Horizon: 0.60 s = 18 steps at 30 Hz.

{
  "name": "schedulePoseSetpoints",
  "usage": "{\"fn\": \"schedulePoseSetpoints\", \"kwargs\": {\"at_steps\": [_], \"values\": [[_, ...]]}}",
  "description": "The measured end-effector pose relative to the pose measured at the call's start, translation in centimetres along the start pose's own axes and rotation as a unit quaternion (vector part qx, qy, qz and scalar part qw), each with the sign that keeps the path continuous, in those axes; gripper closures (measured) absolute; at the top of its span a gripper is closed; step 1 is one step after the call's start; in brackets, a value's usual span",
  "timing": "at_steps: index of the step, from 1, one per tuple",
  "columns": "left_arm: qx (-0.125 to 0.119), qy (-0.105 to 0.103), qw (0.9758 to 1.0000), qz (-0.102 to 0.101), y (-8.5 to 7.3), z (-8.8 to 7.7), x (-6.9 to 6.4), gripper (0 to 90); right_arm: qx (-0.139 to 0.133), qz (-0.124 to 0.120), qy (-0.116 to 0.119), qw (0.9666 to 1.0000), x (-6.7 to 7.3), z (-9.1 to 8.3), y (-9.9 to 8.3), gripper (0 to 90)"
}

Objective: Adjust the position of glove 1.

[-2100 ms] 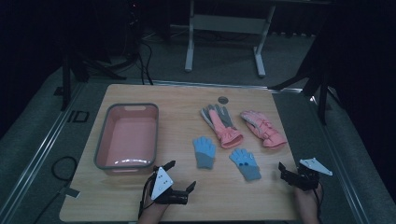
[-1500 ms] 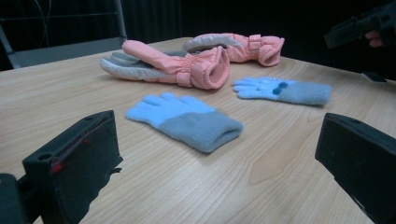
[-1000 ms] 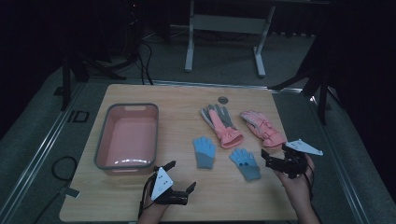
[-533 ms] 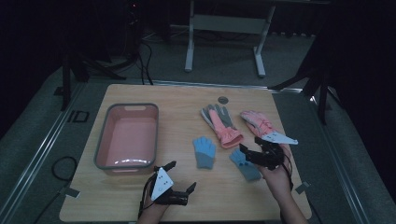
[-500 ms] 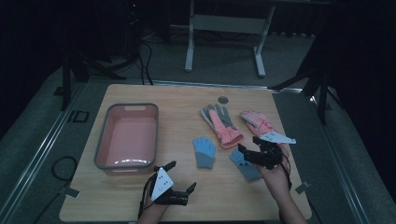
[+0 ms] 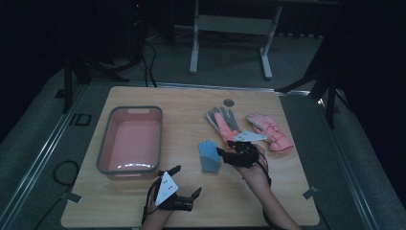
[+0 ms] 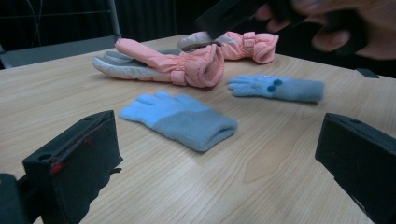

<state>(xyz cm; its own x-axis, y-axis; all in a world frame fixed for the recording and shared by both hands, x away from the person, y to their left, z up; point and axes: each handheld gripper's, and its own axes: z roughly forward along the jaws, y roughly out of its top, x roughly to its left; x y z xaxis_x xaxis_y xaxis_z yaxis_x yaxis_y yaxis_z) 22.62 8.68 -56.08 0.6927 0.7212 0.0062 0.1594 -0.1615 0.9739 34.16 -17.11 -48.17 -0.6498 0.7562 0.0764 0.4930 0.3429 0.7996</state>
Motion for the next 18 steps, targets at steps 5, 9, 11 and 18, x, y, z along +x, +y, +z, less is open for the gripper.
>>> {"fn": "schedulePoseSetpoints", "kwargs": {"at_steps": [5, 9, 11, 18], "values": [[0.000, -0.001, 1.0000, 0.000, 0.0, 0.0, 0.0, 0.0, 0.020, 0.003, 0.011, 0.9997, 0.7, 2.4, -0.1, 46.4], [-0.001, -0.004, 1.0000, -0.001, 0.0, 0.0, 0.0, 0.0, 0.040, -0.005, -0.001, 0.9992, 0.9, 5.1, -0.9, 46.6], [-0.002, -0.004, 1.0000, -0.001, 0.0, 0.0, 0.0, 0.0, 0.043, -0.003, -0.004, 0.9990, 0.9, 5.7, -1.2, 49.1], [-0.001, -0.005, 1.0000, -0.003, 0.0, 0.0, 0.1, 0.0, 0.066, -0.022, -0.009, 0.9975, 1.5, 8.4, -2.9, 57.7]]}}
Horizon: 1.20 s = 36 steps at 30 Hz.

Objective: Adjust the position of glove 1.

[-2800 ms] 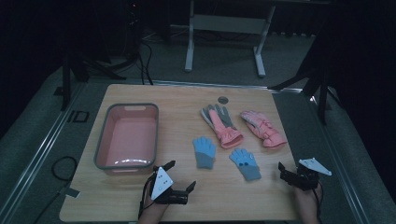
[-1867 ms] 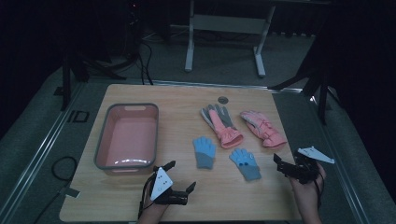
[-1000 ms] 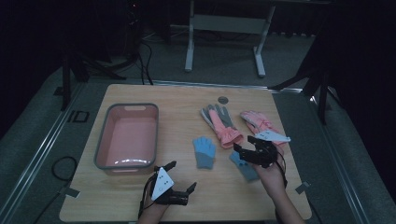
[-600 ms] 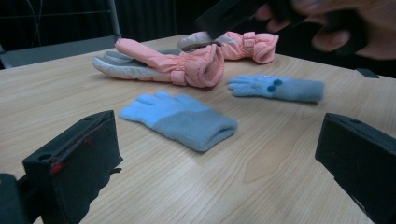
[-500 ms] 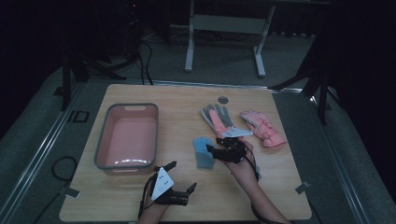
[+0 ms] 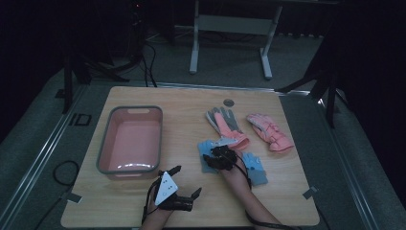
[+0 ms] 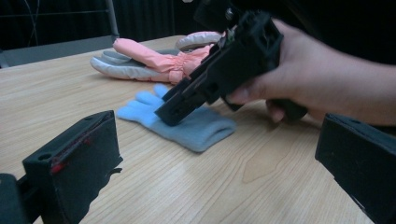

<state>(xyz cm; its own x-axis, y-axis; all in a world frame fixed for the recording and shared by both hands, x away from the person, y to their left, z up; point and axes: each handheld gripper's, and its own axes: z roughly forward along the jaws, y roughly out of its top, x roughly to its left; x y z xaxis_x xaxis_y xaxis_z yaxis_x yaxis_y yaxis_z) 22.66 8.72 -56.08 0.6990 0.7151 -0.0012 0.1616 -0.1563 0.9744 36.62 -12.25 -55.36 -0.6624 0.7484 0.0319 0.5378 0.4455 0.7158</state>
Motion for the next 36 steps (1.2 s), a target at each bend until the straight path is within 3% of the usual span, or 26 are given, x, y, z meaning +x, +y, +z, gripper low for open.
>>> {"fn": "schedulePoseSetpoints", "kwargs": {"at_steps": [2, 4, 7, 12, 16, 20, 25, 29, 36], "values": [[-0.001, 0.000, 1.0000, 0.000, 0.0, 0.0, 0.0, 0.0, -0.015, -0.007, -0.011, 0.9998, 0.2, 0.1, -0.4, 63.3], [0.000, 0.000, 1.0000, 0.001, 0.0, 0.0, 0.0, 0.0, -0.018, -0.006, -0.022, 0.9996, 0.4, 0.1, -0.4, 73.4], [0.001, 0.000, 1.0000, 0.000, 0.0, 0.0, 0.0, 0.0, -0.018, -0.010, -0.026, 0.9995, 0.5, 0.2, -0.3, 81.7], [-0.001, 0.000, 1.0000, -0.003, 0.0, 0.0, 0.1, 0.0, -0.019, -0.012, -0.019, 0.9996, 1.2, -1.2, 0.1, 84.4], [0.000, 0.000, 1.0000, -0.001, 0.0, 0.0, 0.0, 0.0, -0.044, -0.034, -0.015, 0.9983, 1.9, -4.7, 1.0, 84.5], [0.001, 0.001, 1.0000, -0.001, 0.0, 0.0, 0.0, 0.0, -0.069, -0.014, -0.013, 0.9974, 1.9, -8.5, 1.3, 84.5], [0.001, 0.002, 1.0000, -0.001, 0.0, 0.0, 0.0, 0.0, -0.079, -0.002, -0.040, 0.9960, 2.0, -11.7, 0.2, 84.3], [0.002, 0.003, 1.0000, 0.000, 0.0, 0.0, 0.0, 0.0, -0.063, 0.004, -0.040, 0.9972, 1.8, -11.7, -1.5, 84.1], [0.001, 0.002, 1.0000, -0.002, 0.0, 0.0, 0.0, 0.0, -0.008, 0.016, -0.034, 0.9993, 1.4, -9.2, -5.2, 83.6]]}}
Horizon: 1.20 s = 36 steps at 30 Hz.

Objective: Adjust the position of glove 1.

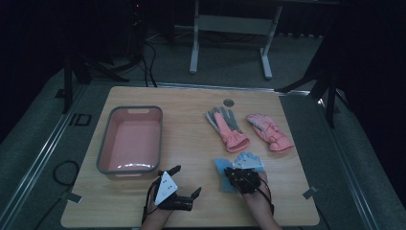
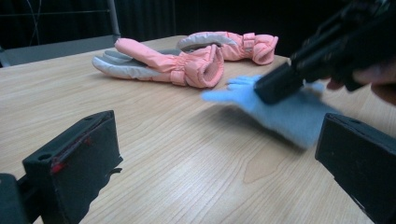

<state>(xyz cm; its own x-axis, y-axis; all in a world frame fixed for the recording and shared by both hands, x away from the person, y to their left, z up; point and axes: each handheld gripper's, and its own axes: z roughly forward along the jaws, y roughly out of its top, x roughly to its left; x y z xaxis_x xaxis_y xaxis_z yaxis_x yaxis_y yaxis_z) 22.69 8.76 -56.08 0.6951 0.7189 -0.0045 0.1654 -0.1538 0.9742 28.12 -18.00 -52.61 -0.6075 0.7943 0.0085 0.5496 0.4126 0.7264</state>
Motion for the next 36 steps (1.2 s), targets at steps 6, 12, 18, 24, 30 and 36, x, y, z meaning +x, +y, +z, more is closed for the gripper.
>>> {"fn": "schedulePoseSetpoints", "kwargs": {"at_steps": [6, 12, 18, 24, 30, 36], "values": [[0.001, -0.001, 1.0000, 0.001, 0.0, 0.0, 0.0, 0.0, 0.022, -0.006, 0.002, 0.9997, -0.4, 1.7, -1.6, 67.3], [0.001, -0.001, 1.0000, 0.001, 0.0, 0.0, 0.0, 0.0, 0.013, -0.027, 0.007, 0.9995, -0.8, 2.0, -1.6, 64.4], [0.001, -0.001, 1.0000, 0.001, 0.0, 0.0, 0.0, 0.0, 0.010, -0.044, 0.037, 0.9983, -1.8, 2.0, -1.5, 58.8], [0.002, -0.001, 1.0000, 0.000, 0.0, 0.0, 0.0, 0.0, -0.027, -0.090, 0.045, 0.9946, -3.2, -0.6, -0.3, 61.1], [0.003, 0.000, 1.0000, -0.001, 0.0, 0.0, 0.0, 0.0, -0.032, -0.100, 0.057, 0.9929, -7.9, -2.4, -0.7, 62.2], [0.003, 0.002, 1.0000, -0.005, 0.0, 0.1, 0.1, 0.0, -0.007, -0.076, 0.073, 0.9944, -11.5, -2.2, -2.3, 63.9]]}}
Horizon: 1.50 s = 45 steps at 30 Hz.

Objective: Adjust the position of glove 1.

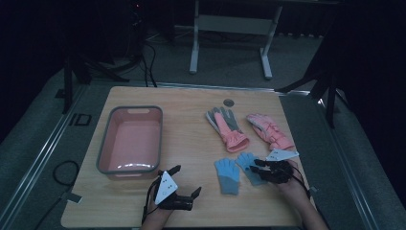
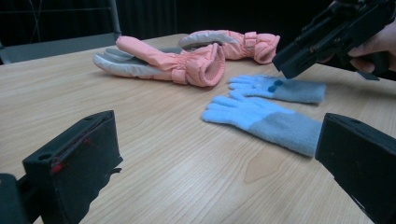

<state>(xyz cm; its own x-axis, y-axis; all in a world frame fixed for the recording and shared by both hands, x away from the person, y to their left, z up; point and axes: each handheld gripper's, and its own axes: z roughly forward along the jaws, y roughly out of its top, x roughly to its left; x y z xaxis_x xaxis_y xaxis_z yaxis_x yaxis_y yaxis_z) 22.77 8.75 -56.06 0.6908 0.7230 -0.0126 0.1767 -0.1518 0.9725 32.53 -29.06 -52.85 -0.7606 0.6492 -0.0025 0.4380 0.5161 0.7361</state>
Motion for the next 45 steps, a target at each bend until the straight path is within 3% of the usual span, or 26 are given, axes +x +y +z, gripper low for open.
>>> {"fn": "schedulePoseSetpoints", "kwargs": {"at_steps": [7, 8, 10, 12, 15, 20, 25, 27, 32, 37, 39, 45], "values": [[-0.001, 0.000, 1.0000, 0.000, 0.0, 0.0, 0.0, 0.0, -0.005, 0.045, 0.002, 0.9990, -1.5, 1.3, -2.0, 60.7], [-0.001, 0.001, 1.0000, -0.001, 0.0, 0.0, 0.0, 0.0, -0.012, 0.042, 0.000, 0.9990, -1.4, 1.5, -2.2, 61.8], [-0.001, 0.001, 1.0000, 0.000, 0.0, 0.0, 0.0, 0.0, -0.015, 0.037, -0.015, 0.9991, -1.1, 1.5, -2.3, 67.3], [-0.001, 0.000, 1.0000, 0.000, 0.0, 0.0, 0.0, 0.0, -0.013, 0.039, -0.029, 0.9987, -0.7, 1.5, -2.3, 79.4], [-0.002, 0.001, 1.0000, 0.000, 0.0, 0.0, 0.0, 0.0, -0.009, 0.048, -0.061, 0.9969, 0.1, 1.4, -2.1, 85.9], [-0.002, 0.001, 1.0000, -0.001, 0.0, 0.0, 0.0, 0.0, -0.019, 0.088, -0.126, 0.9879, 1.5, -0.3, -1.1, 87.3], [-0.003, 0.001, 1.0000, -0.001, 0.0, 0.0, 0.0, 0.0, -0.042, 0.134, -0.156, 0.9778, 2.8, -3.2, -0.6, 87.3], [-0.002, 0.001, 1.0000, -0.001, 0.0, 0.0, 0.0, 0.0, -0.045, 0.161, -0.150, 0.9745, 3.2, -3.9, -0.9, 87.2], [-0.001, -0.001, 1.0000, 0.001, 0.0, 0.0, 0.0, 0.0, -0.033, 0.152, -0.143, 0.9774, 3.7, -4.0, -1.8, 87.2], [-0.001, 0.000, 1.0000, -0.001, 0.0, 0.0, 0.0, 0.0, -0.007, 0.156, -0.140, 0.9778, 3.2, -2.7, -3.1, 86.9], [-0.001, 0.000, 1.0000, 0.000, 0.0, 0.0, 0.0, 0.0, -0.001, 0.162, -0.128, 0.9785, 2.9, -2.3, -3.4, 86.4], [-0.001, -0.001, 1.0000, 0.000, 0.0, 0.0, 0.0, 0.0, 0.018, 0.149, -0.126, 0.9805, 2.3, -1.7, -3.9, 79.5]]}}
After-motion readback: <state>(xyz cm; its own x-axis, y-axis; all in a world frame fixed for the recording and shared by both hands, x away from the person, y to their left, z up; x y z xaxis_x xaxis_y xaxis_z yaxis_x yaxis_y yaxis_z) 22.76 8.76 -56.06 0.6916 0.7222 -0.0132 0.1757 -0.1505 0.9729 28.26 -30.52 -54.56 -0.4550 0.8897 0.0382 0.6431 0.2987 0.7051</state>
